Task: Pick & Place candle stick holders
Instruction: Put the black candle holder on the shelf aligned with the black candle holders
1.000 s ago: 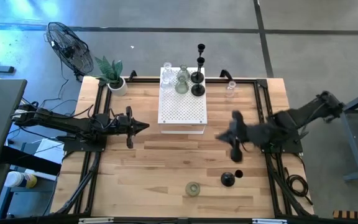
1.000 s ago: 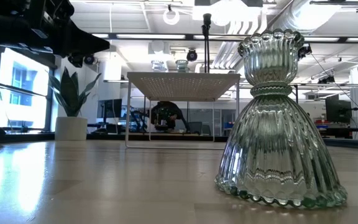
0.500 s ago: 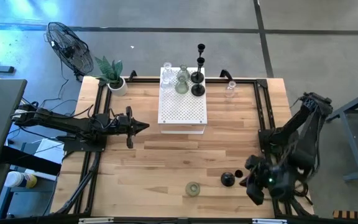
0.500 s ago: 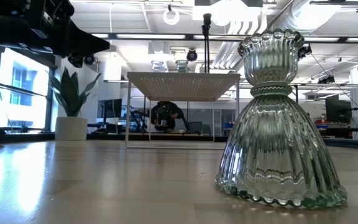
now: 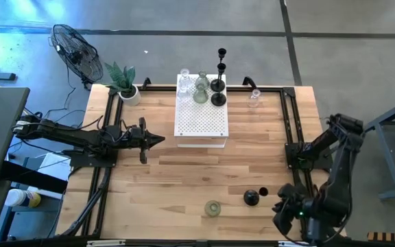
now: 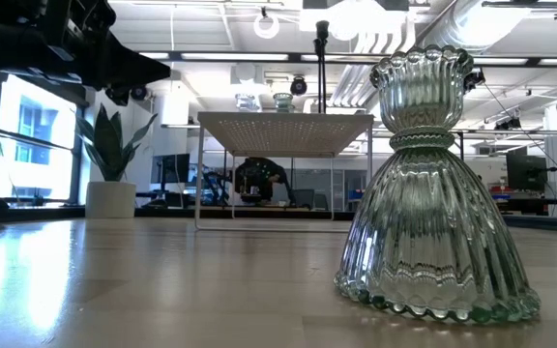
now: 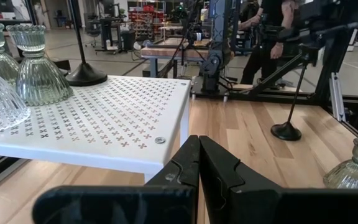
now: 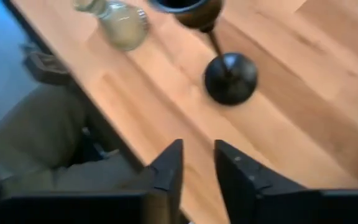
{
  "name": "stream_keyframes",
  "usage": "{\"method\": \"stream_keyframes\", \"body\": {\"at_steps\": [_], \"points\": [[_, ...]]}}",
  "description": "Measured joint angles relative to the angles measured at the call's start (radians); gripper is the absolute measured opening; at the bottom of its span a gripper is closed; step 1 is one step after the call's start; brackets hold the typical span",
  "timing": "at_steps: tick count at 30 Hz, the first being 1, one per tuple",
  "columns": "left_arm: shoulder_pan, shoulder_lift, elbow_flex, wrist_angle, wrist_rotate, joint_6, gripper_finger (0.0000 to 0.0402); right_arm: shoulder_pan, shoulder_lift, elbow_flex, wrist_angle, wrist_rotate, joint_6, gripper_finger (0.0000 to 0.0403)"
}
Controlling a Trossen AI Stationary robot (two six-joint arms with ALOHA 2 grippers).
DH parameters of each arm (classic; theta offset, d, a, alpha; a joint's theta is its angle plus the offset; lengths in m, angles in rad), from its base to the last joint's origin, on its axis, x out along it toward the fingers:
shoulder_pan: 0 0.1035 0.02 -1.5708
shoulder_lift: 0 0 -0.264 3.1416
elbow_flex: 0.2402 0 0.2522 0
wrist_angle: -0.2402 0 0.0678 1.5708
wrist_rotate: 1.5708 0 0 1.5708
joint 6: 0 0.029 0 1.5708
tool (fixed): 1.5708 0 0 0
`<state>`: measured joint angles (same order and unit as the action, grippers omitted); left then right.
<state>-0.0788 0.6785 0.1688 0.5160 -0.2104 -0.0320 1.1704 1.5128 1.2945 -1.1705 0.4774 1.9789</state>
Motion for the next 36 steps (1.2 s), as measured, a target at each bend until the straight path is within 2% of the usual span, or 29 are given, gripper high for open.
{"method": "stream_keyframes", "body": {"at_steps": [5, 9, 15, 20, 26, 36], "points": [[0.0, 0.0, 0.0, 0.006, 0.0, -0.003, 0.0001, -0.009, 0.025, -0.001, -0.073, 0.071, -0.03, 0.0166], [0.0, 0.0, 0.0, 0.006, 0.0, -0.003, 0.0001, -0.022, 0.043, -0.001, -0.094, 0.152, -0.099, 0.0211], [0.0, 0.0, 0.0, 0.006, 0.0, -0.003, 0.0001, -0.054, 0.071, -0.002, -0.138, 0.255, -0.139, 0.024], [0.0, 0.0, 0.0, 0.006, 0.0, -0.003, 0.0001, -0.075, 0.072, -0.002, -0.138, 0.285, -0.166, 0.0256], [0.0, 0.0, 0.0, 0.006, 0.0, -0.003, 0.0001, -0.092, 0.072, -0.002, -0.109, 0.347, -0.239, 0.0241], [0.0, 0.0, 0.0, 0.006, 0.0, -0.003, 0.0001, -0.097, 0.071, -0.002, -0.07, 0.343, -0.315, 0.0125]]}}
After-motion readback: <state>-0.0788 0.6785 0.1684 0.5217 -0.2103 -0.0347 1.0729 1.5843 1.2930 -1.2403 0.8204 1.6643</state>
